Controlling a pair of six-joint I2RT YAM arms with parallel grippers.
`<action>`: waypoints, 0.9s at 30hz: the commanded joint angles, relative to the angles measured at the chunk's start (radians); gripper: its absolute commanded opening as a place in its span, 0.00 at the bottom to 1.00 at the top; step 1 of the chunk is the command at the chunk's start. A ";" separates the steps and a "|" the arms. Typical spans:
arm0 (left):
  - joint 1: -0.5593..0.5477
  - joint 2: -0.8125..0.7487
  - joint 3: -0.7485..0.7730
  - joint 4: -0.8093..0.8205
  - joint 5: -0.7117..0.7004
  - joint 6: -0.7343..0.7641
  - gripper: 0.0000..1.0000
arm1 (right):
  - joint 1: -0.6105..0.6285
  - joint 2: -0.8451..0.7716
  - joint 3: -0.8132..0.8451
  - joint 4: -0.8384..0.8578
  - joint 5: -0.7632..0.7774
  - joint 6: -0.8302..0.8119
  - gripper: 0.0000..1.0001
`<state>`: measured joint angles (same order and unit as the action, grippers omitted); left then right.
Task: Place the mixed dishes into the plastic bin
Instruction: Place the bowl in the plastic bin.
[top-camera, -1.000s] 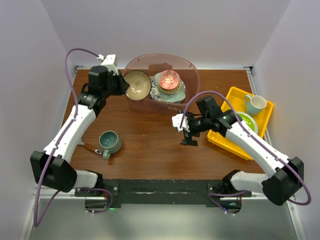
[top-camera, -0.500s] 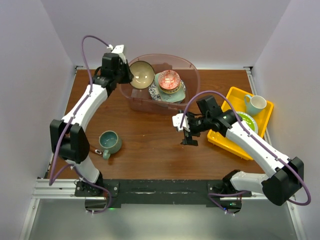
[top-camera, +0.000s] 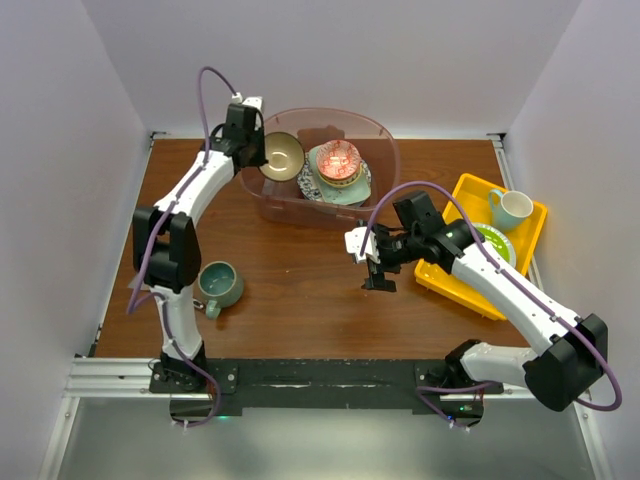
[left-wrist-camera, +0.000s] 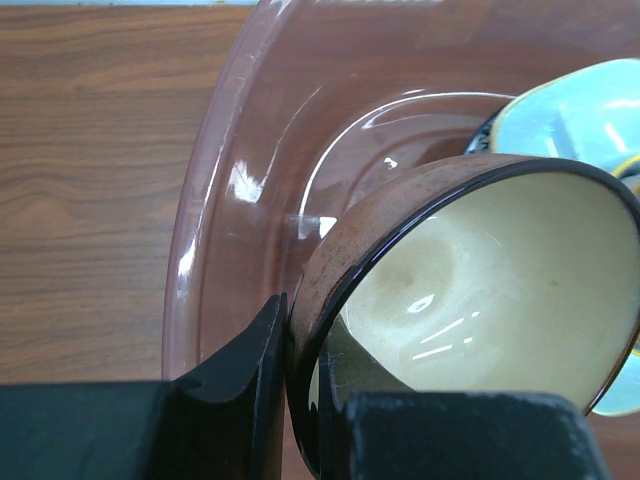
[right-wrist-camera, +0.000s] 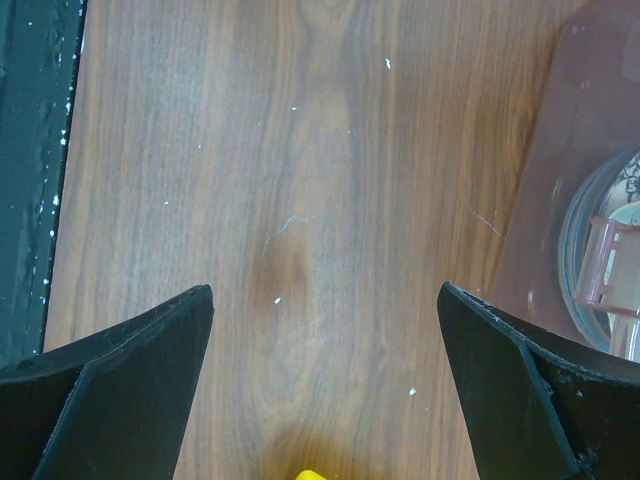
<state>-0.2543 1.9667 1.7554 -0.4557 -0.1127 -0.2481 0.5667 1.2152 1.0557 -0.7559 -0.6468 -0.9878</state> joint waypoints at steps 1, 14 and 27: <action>-0.014 0.023 0.121 0.062 -0.053 0.041 0.00 | -0.007 -0.019 0.001 -0.006 -0.025 0.001 0.98; -0.054 0.115 0.158 0.002 -0.180 0.102 0.00 | -0.008 -0.025 0.000 -0.008 -0.030 0.000 0.98; -0.057 0.127 0.118 -0.024 -0.189 0.104 0.10 | -0.011 -0.023 0.003 -0.008 -0.031 -0.002 0.98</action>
<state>-0.3099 2.1132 1.8400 -0.5488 -0.2916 -0.1452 0.5617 1.2152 1.0557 -0.7563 -0.6468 -0.9882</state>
